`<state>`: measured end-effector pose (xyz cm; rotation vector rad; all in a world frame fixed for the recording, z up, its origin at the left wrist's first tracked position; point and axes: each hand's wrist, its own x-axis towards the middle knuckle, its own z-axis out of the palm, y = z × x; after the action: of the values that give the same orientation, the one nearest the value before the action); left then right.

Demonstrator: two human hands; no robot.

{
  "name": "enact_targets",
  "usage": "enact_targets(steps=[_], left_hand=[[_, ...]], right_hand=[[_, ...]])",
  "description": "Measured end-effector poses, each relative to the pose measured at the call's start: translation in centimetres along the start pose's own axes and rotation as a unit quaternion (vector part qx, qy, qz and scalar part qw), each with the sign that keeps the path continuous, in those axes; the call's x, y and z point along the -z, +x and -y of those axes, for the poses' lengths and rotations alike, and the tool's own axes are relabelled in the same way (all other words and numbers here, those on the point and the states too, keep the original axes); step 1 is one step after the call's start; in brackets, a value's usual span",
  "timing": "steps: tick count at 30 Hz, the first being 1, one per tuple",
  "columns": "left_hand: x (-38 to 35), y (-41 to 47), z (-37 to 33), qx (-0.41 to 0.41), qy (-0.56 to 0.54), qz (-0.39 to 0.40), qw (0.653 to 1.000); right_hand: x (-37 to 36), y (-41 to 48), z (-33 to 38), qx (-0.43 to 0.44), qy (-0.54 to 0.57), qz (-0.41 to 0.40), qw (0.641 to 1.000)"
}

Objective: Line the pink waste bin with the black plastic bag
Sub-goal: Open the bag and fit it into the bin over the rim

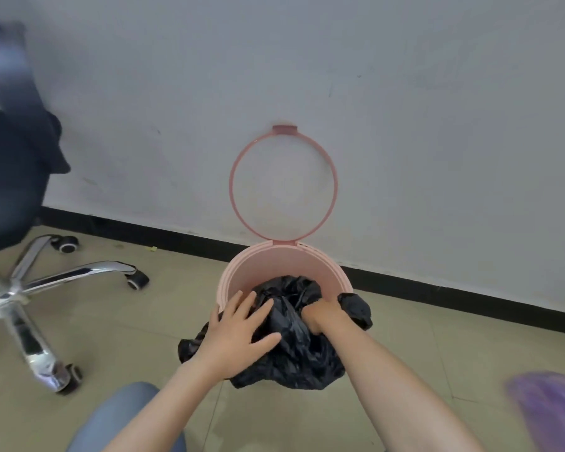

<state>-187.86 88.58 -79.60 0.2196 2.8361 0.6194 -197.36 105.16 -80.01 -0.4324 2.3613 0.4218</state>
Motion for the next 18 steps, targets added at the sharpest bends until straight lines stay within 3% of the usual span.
enact_targets(steps=[2, 5, 7, 11, 14, 18], left_hand=[[-0.8, -0.7, 0.6, -0.016, 0.081, 0.063, 0.995], [-1.8, -0.9, 1.3, -0.012, 0.137, 0.116, 0.984], [-2.3, -0.4, 1.6, -0.005, 0.161, 0.119, 0.98], [-2.6, 1.5, 1.6, 0.016, 0.18, 0.119, 0.976], [-2.1, 2.9, 1.6, 0.027, 0.197, 0.097, 0.975], [-1.1, 3.3, 1.2, 0.047, 0.228, 0.008, 0.972]], right_hand=[[-0.1, 0.0, -0.4, 0.009, 0.05, -0.037, 0.998], [0.2, -1.5, -1.4, 0.036, 0.125, -0.235, 0.963], [-0.3, -3.3, -2.4, 0.063, 0.17, -0.304, 0.935], [-3.7, -6.5, -4.4, 0.099, 0.173, -0.237, 0.951], [-5.7, -6.2, -4.6, 0.043, 0.13, -0.186, 0.973], [-5.9, -4.2, -3.3, -0.014, 0.117, -0.152, 0.981]])
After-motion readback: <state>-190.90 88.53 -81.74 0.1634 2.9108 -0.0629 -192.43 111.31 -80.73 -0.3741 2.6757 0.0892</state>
